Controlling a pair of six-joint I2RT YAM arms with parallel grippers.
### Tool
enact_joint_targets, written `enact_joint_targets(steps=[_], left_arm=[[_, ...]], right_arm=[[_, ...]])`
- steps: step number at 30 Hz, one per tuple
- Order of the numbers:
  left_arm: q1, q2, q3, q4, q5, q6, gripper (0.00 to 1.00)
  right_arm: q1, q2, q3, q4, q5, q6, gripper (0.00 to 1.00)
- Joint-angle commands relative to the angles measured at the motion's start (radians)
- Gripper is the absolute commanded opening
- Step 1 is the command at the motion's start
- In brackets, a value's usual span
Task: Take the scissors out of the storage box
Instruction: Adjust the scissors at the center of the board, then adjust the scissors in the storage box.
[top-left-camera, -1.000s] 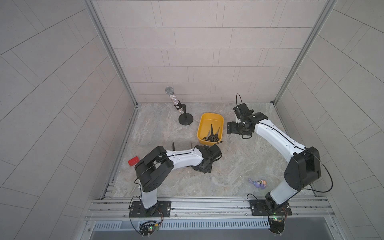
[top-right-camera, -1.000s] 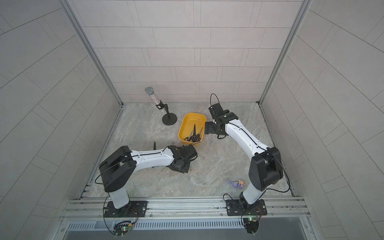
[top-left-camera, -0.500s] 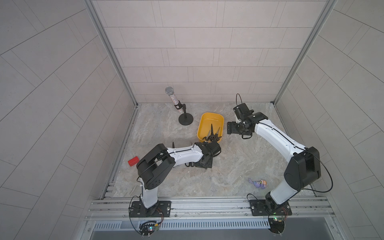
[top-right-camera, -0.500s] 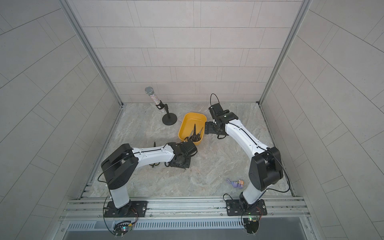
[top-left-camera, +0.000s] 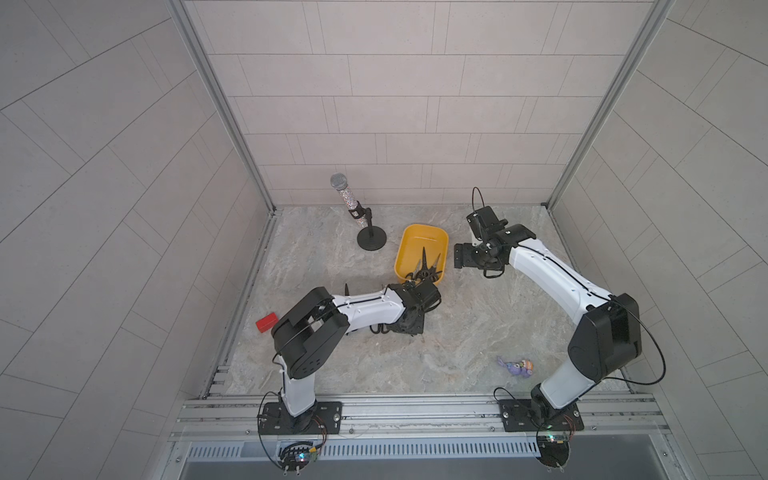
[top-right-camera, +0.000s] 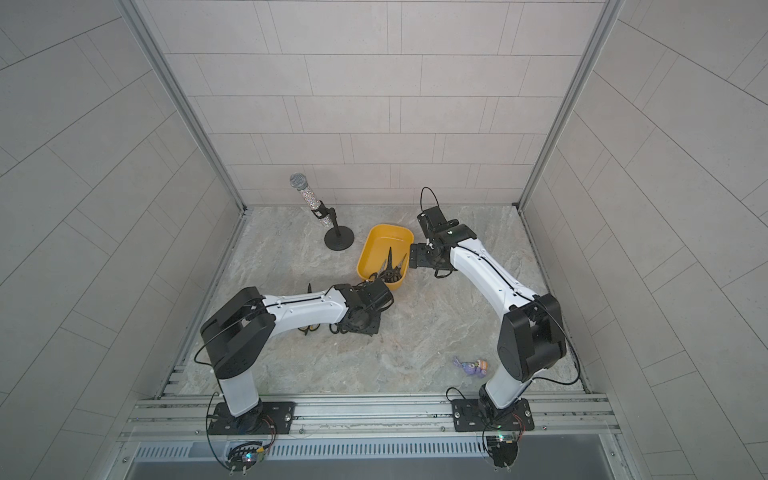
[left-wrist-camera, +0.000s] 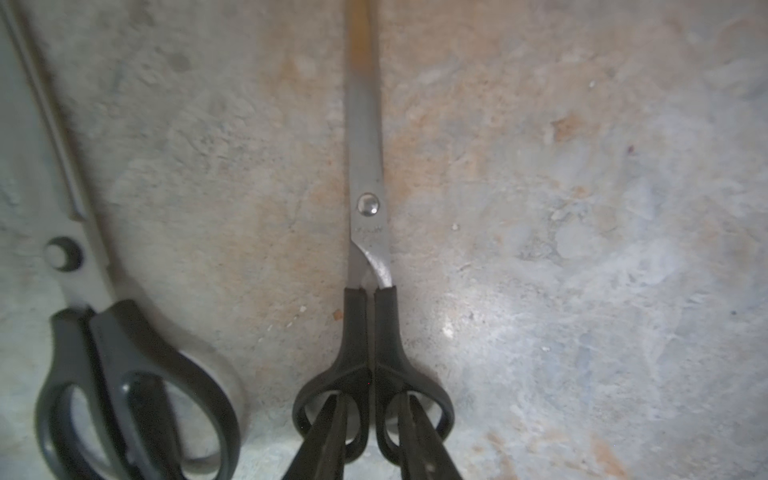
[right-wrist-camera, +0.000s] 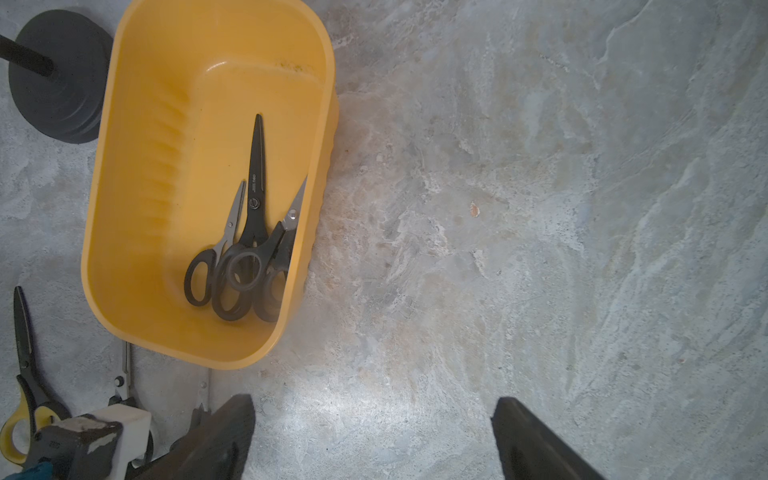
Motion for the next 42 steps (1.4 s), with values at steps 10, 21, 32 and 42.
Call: enact_joint_targets(steps=[10,21,32,42], left_arm=[[0.008,-0.134,0.092,-0.119,-0.083,0.027,0.29],[0.086,-0.152,0.206,-0.128,-0.138,0.103,0.29],[0.196,0.013,0.404,-0.125,-0.077,0.225,0.29],[0.226,0.261,0.607,-0.169,-0.035,0.281,0.34]], right_arm=[[0.032,0.022,0.085,-0.016,0.004,-0.006,0.94],[0.072,0.218,0.264,0.005,-0.095,0.061,0.84],[0.062,0.321,0.389,-0.025,-0.097,0.089,0.8],[-0.065,0.223,0.3,-0.02,-0.112,0.122,0.84]])
